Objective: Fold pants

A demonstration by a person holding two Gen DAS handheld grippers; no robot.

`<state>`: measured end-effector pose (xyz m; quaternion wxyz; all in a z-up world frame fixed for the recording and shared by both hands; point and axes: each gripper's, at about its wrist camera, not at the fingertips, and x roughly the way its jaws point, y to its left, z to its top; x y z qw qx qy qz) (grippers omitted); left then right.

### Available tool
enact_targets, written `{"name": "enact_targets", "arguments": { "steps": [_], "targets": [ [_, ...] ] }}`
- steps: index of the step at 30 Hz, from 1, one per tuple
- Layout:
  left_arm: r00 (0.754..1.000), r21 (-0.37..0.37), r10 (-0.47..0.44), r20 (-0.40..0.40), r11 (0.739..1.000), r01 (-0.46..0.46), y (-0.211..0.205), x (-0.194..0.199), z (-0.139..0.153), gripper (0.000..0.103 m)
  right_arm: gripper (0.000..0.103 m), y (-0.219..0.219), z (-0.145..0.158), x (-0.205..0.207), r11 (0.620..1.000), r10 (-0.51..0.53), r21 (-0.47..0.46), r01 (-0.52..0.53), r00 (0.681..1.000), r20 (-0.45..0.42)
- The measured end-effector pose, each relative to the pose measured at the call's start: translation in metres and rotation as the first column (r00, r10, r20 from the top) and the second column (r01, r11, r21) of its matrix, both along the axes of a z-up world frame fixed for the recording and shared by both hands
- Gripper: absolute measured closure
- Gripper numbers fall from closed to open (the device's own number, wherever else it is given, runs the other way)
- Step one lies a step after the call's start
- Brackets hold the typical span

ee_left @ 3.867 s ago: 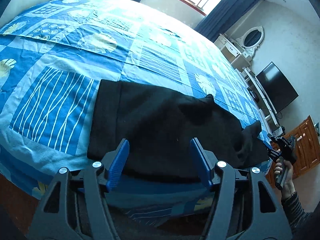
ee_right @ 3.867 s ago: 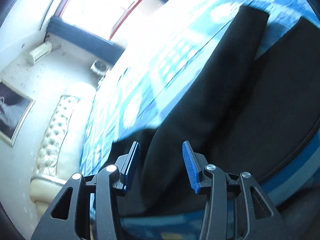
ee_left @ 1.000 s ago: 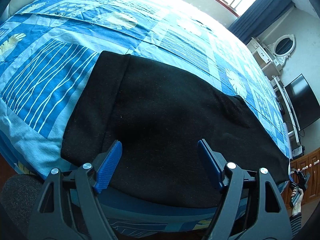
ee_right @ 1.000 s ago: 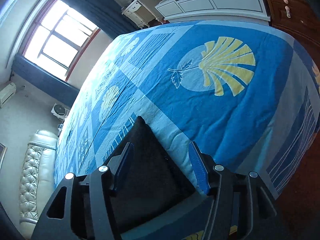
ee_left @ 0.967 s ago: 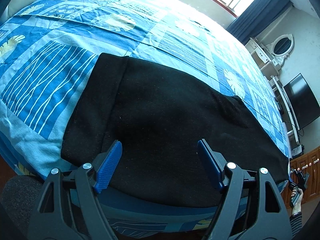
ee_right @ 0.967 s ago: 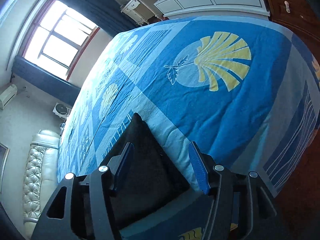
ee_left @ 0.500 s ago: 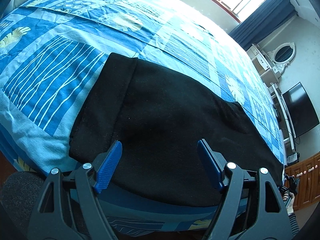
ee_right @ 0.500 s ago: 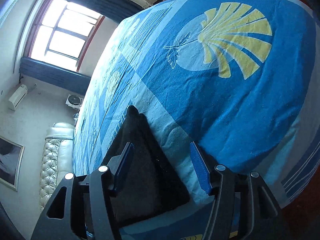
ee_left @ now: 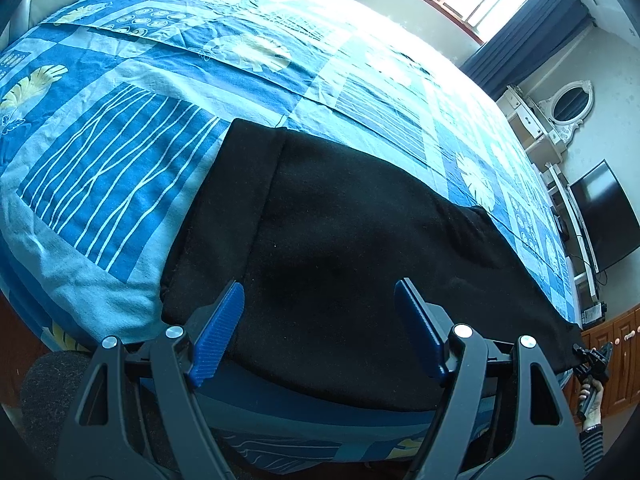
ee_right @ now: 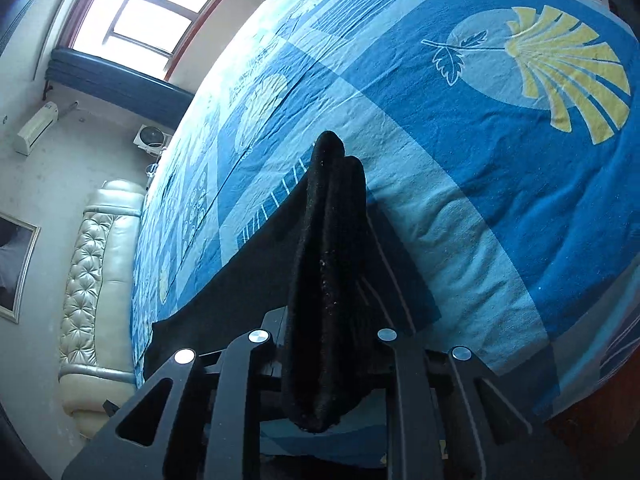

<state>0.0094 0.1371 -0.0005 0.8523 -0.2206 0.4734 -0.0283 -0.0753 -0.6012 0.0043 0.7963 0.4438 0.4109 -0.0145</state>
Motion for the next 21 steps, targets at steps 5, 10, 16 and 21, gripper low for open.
{"name": "enact_targets", "arguments": {
  "steps": [5, 10, 16, 21],
  "targets": [
    [1.000, 0.035, -0.020, -0.002, 0.999, 0.020, -0.003, -0.001, 0.005, 0.026, 0.084, 0.020, 0.049, 0.002, 1.000, 0.006, 0.001, -0.006, 0.993, 0.119],
    [0.999, 0.071, -0.038, 0.007, 0.997, 0.038, -0.007, -0.004, 0.007, 0.025, 0.084, 0.060, 0.102, 0.007, 0.996, 0.082, -0.048, -0.073, 0.975, 0.208],
    [0.999, 0.096, -0.049, 0.000, 0.994, 0.049, -0.011, -0.006, 0.007, 0.020, 0.084, 0.124, 0.148, 0.020, 0.977, 0.195, -0.141, -0.162, 0.946, 0.260],
    [0.997, 0.110, -0.076, 0.008, 0.991, 0.074, -0.017, -0.009, 0.009, 0.019, 0.084, 0.179, 0.162, 0.035, 0.956, 0.265, -0.201, -0.216, 0.927, 0.264]
  ]
}}
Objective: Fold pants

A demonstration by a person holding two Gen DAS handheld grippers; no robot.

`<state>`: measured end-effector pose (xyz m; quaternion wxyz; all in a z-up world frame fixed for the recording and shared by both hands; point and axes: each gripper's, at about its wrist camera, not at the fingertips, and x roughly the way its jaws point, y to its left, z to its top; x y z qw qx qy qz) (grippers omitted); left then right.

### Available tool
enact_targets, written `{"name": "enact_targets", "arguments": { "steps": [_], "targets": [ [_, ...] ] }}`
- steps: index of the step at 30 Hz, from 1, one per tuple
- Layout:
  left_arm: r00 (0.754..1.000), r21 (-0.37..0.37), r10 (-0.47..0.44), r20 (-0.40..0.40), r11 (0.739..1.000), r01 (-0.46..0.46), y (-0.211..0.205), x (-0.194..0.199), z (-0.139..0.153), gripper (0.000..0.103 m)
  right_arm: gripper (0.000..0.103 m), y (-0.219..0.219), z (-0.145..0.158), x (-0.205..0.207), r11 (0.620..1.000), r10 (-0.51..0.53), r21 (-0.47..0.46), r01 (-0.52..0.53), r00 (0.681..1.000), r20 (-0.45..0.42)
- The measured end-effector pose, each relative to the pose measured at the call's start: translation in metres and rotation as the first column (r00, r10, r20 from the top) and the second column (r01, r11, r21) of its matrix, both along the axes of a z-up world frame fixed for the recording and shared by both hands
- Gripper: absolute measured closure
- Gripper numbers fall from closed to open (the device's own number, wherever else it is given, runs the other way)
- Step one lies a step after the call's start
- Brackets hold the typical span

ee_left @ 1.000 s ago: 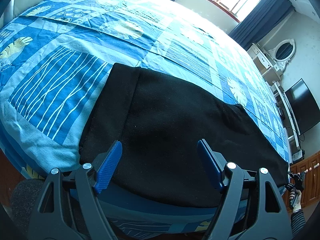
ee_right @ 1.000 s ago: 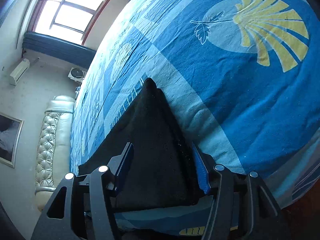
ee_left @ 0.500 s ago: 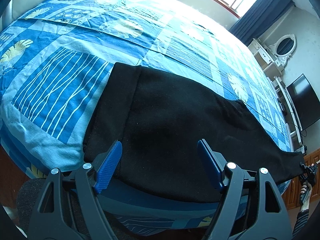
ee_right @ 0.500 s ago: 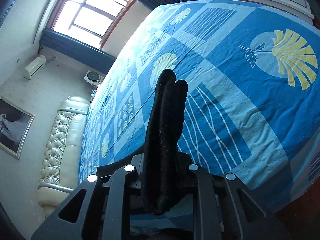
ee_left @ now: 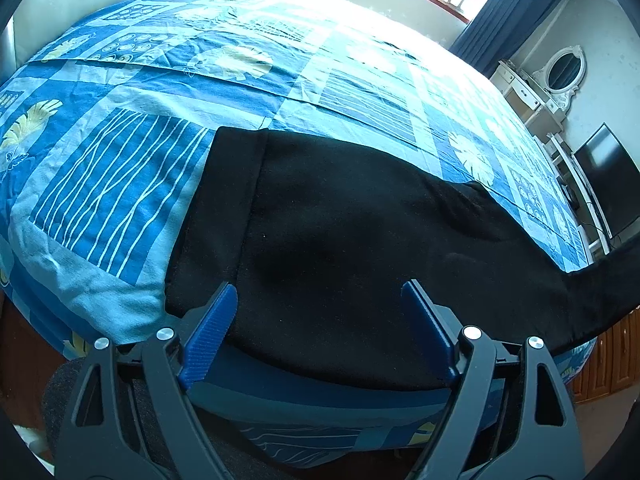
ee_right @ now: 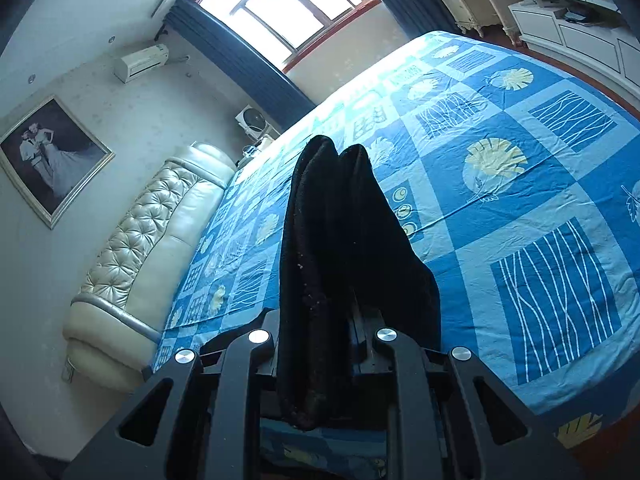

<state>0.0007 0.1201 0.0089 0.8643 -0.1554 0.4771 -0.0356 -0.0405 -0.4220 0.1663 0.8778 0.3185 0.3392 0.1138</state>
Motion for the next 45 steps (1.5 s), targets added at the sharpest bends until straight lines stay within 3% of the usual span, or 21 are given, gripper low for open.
{"name": "enact_targets", "arguments": {
  "steps": [6, 14, 28, 37, 41, 45],
  "targets": [
    [1.000, 0.018, -0.022, 0.004, 1.000, 0.022, -0.009, 0.000, 0.001, 0.019, 0.084, 0.064, -0.012, 0.020, 0.995, 0.068, -0.068, -0.069, 0.998, -0.015],
    [0.999, 0.036, -0.037, 0.005, 0.999, 0.037, -0.014, -0.003, 0.002, 0.019, 0.084, 0.144, -0.061, 0.051, 0.971, 0.147, -0.174, -0.165, 0.983, -0.111],
    [0.999, 0.025, -0.045, -0.012, 0.999, 0.045, -0.020, -0.004, -0.003, 0.019, 0.084, 0.227, -0.129, 0.077, 0.898, 0.196, -0.340, -0.279, 0.946, -0.260],
    [0.999, 0.016, -0.040, -0.024, 0.999, 0.040, -0.018, -0.003, -0.007, 0.019, 0.083, 0.250, -0.149, 0.079, 0.889, 0.204, -0.340, -0.305, 0.931, -0.302],
    [0.999, 0.015, -0.042, -0.028, 0.999, 0.043, -0.018, -0.003, -0.009, 0.019, 0.077, 0.257, -0.152, 0.078, 0.889, 0.208, -0.338, -0.310, 0.929, -0.305],
    [0.999, 0.015, -0.043, -0.030, 0.999, 0.043, -0.018, -0.003, -0.010, 0.019, 0.069, 0.261, -0.154, 0.078, 0.905, 0.235, -0.278, -0.322, 0.924, -0.303]
  ]
}}
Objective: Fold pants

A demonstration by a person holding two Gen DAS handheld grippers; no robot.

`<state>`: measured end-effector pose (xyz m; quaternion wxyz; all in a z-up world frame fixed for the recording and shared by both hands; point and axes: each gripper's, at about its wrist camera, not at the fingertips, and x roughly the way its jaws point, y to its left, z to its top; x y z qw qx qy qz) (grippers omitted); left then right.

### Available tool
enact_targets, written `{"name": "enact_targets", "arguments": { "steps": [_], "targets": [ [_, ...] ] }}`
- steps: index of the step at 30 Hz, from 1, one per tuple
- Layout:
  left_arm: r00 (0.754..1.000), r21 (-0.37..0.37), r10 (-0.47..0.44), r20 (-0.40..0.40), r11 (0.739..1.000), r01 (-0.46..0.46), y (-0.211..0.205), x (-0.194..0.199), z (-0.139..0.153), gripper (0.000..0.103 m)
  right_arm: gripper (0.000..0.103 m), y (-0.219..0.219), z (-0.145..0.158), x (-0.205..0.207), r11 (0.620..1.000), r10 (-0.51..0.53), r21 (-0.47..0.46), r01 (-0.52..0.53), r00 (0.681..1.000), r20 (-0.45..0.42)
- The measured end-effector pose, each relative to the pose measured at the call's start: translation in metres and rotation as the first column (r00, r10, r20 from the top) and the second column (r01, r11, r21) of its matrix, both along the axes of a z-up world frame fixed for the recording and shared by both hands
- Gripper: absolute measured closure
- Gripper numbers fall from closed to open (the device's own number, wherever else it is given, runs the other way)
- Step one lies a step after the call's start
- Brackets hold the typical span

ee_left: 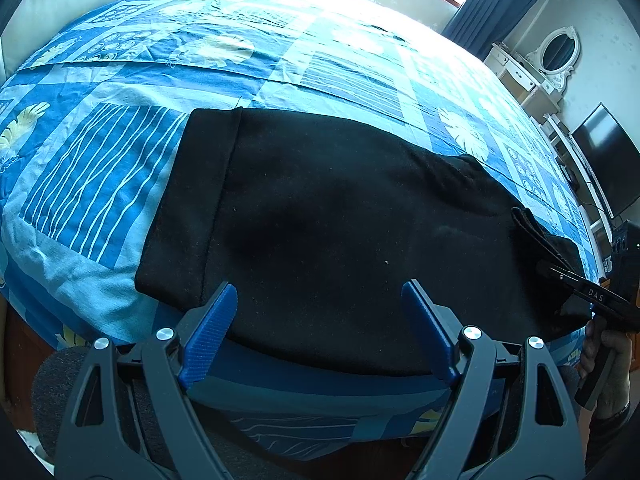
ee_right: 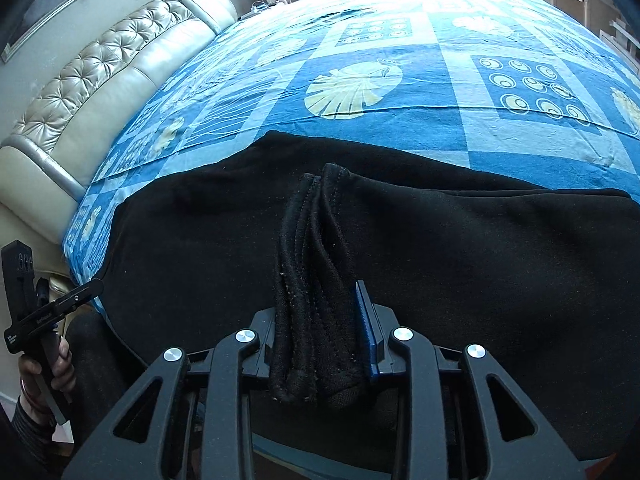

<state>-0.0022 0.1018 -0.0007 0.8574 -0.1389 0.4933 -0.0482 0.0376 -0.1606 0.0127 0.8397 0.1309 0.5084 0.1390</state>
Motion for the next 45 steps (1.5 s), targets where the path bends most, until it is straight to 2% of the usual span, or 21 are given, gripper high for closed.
{"name": "enact_targets", "arguments": {
  "steps": [5, 7, 11, 14, 16, 19, 22, 24, 26, 28, 30, 32, 34, 35, 36, 37, 42, 45],
  "targets": [
    [1.000, -0.001, 0.002, -0.005, 1.000, -0.002, 0.000, 0.000, -0.001, 0.019, 0.068, 0.017, -0.006, 0.000, 0.994, 0.053, 0.103, -0.049, 0.998, -0.035],
    [1.000, 0.000, 0.001, -0.006, 1.000, -0.001, -0.001, 0.000, -0.002, 0.019, 0.062, 0.023, -0.007, 0.000, 0.993, 0.065, 0.105, -0.061, 0.997, -0.031],
    [1.000, 0.001, -0.005, -0.007, 1.000, 0.005, -0.001, 0.000, -0.003, 0.019, 0.057, 0.031, -0.007, 0.002, 0.982, 0.099, 0.163, -0.091, 0.994, -0.042],
    [1.000, 0.002, -0.011, -0.008, 1.000, 0.011, -0.002, 0.000, -0.003, 0.019, 0.057, 0.028, 0.001, 0.000, 0.961, 0.137, 0.247, -0.126, 0.990, -0.027],
    [1.000, 0.002, -0.013, -0.006, 1.000, 0.013, -0.001, 0.000, -0.002, 0.019, 0.057, 0.012, 0.019, -0.005, 0.947, 0.128, 0.294, -0.131, 0.991, 0.031],
    [1.000, -0.005, -0.006, -0.001, 1.000, 0.006, 0.000, 0.000, -0.001, 0.019, 0.055, -0.042, 0.050, -0.012, 0.946, 0.023, 0.317, -0.061, 0.992, 0.124],
    [1.000, -0.020, 0.003, -0.005, 1.000, -0.003, 0.003, 0.001, -0.003, 0.019, 0.049, -0.128, 0.065, -0.022, 0.940, -0.189, 0.318, 0.125, 0.966, 0.178],
    [1.000, -0.024, 0.006, -0.010, 1.000, -0.007, 0.003, 0.001, -0.004, 0.019, 0.046, -0.186, 0.055, -0.028, 0.894, -0.330, 0.364, 0.260, 0.933, 0.145],
    [1.000, -0.022, 0.005, -0.010, 1.000, -0.005, 0.002, 0.002, -0.004, 0.019, 0.046, -0.229, 0.029, -0.030, 0.843, -0.419, 0.397, 0.363, 0.906, 0.061],
    [1.000, -0.017, 0.003, -0.010, 1.000, -0.003, 0.001, 0.002, -0.004, 0.019, 0.046, -0.253, -0.004, -0.027, 0.787, -0.444, 0.458, 0.414, 0.895, -0.045],
    [1.000, -0.014, 0.004, -0.011, 1.000, -0.004, 0.001, 0.002, -0.005, 0.019, 0.046, -0.261, -0.030, -0.025, 0.733, -0.455, 0.517, 0.442, 0.883, -0.111],
    [1.000, -0.015, 0.006, -0.011, 1.000, -0.006, 0.000, 0.001, -0.004, 0.019, 0.047, -0.257, -0.048, -0.022, 0.709, -0.437, 0.550, 0.441, 0.887, -0.147],
    [1.000, -0.016, 0.008, -0.013, 1.000, -0.008, 0.000, 0.001, -0.005, 0.019, 0.058, -0.246, -0.056, -0.019, 0.710, -0.426, 0.560, 0.428, 0.893, -0.143],
    [1.000, -0.016, 0.008, -0.014, 1.000, -0.009, 0.001, 0.002, -0.005, 0.019, 0.069, -0.239, -0.058, -0.017, 0.731, -0.427, 0.526, 0.434, 0.893, -0.142],
    [1.000, -0.015, 0.008, -0.015, 1.000, -0.009, 0.001, 0.002, -0.006, 0.019, 0.074, -0.233, -0.058, -0.015, 0.760, -0.425, 0.483, 0.435, 0.895, -0.138],
    [1.000, -0.013, 0.008, -0.017, 1.000, -0.008, 0.001, 0.002, -0.007, 0.019, 0.076, -0.229, -0.058, -0.014, 0.774, -0.426, 0.463, 0.433, 0.896, -0.127],
    [1.000, 0.016, -0.011, -0.016, 1.000, 0.012, -0.005, 0.003, -0.010, 0.018, 0.078, -0.225, -0.058, -0.014, 0.776, -0.425, 0.459, 0.432, 0.897, -0.125],
    [1.000, 0.018, -0.017, -0.010, 1.000, 0.017, -0.004, 0.001, -0.008, 0.018, 0.070, -0.232, -0.055, -0.019, 0.755, -0.417, 0.504, 0.420, 0.900, -0.126]
  ]
}}
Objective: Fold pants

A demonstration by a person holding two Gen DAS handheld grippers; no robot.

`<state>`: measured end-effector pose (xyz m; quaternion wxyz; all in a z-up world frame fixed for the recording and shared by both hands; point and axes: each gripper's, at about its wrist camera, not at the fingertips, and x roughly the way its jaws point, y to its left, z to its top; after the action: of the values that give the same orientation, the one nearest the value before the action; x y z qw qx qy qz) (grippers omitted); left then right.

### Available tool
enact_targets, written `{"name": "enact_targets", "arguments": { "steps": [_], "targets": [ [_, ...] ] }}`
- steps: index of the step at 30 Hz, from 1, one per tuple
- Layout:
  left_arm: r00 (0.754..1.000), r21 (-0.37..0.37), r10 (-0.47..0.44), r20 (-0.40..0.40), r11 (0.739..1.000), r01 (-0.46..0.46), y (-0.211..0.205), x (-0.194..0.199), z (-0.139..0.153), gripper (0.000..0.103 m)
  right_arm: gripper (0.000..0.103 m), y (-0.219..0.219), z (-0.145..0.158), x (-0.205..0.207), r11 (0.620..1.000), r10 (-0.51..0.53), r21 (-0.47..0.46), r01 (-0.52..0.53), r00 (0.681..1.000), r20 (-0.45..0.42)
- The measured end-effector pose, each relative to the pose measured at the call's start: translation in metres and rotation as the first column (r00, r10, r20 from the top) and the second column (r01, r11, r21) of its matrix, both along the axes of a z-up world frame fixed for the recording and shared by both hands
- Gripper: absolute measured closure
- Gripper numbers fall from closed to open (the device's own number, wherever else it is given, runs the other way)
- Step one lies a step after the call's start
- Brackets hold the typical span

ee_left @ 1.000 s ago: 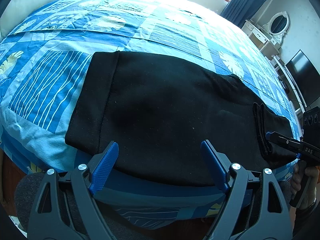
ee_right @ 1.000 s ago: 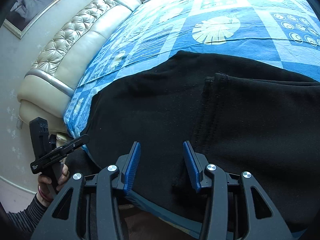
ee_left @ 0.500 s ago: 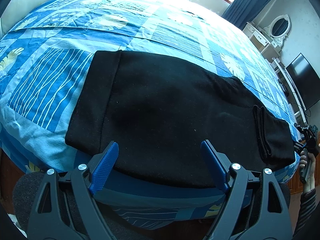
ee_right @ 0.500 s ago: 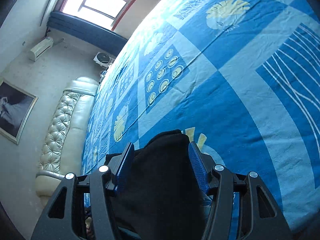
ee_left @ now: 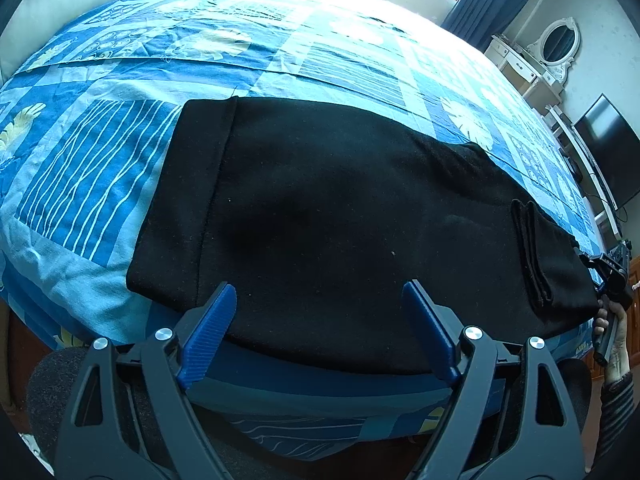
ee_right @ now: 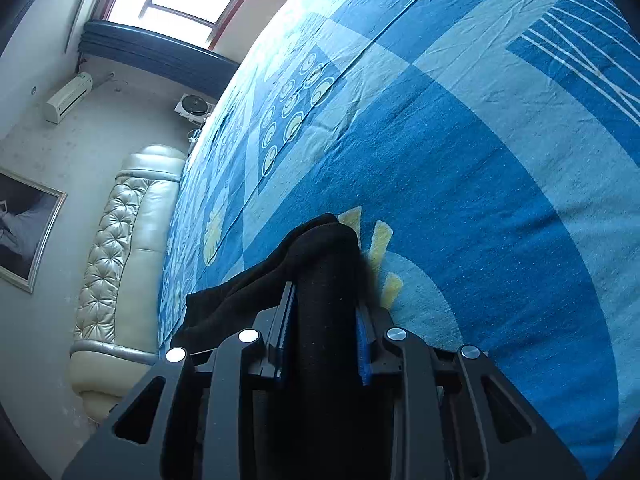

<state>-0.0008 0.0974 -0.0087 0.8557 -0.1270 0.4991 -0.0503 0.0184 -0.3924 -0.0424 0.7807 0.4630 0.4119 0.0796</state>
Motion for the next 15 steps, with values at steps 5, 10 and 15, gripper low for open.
{"name": "enact_targets", "arguments": {
  "steps": [5, 10, 15],
  "targets": [
    [1.000, -0.034, 0.021, 0.006, 0.999, -0.021, 0.009, -0.001, 0.001, 0.018, 0.063, -0.010, -0.001, -0.028, 0.995, 0.024, 0.097, -0.025, 1.000, 0.012],
    [0.999, -0.061, 0.034, 0.001, 0.998, -0.034, 0.014, 0.001, 0.000, 0.018, 0.056, -0.011, -0.005, -0.058, 0.989, 0.062, 0.137, -0.062, 0.998, 0.003],
    [1.000, -0.035, 0.022, 0.005, 0.999, -0.022, 0.009, 0.001, -0.001, 0.018, 0.074, 0.002, -0.011, -0.066, 0.994, 0.111, 0.010, -0.111, 0.993, -0.031]
  ]
}}
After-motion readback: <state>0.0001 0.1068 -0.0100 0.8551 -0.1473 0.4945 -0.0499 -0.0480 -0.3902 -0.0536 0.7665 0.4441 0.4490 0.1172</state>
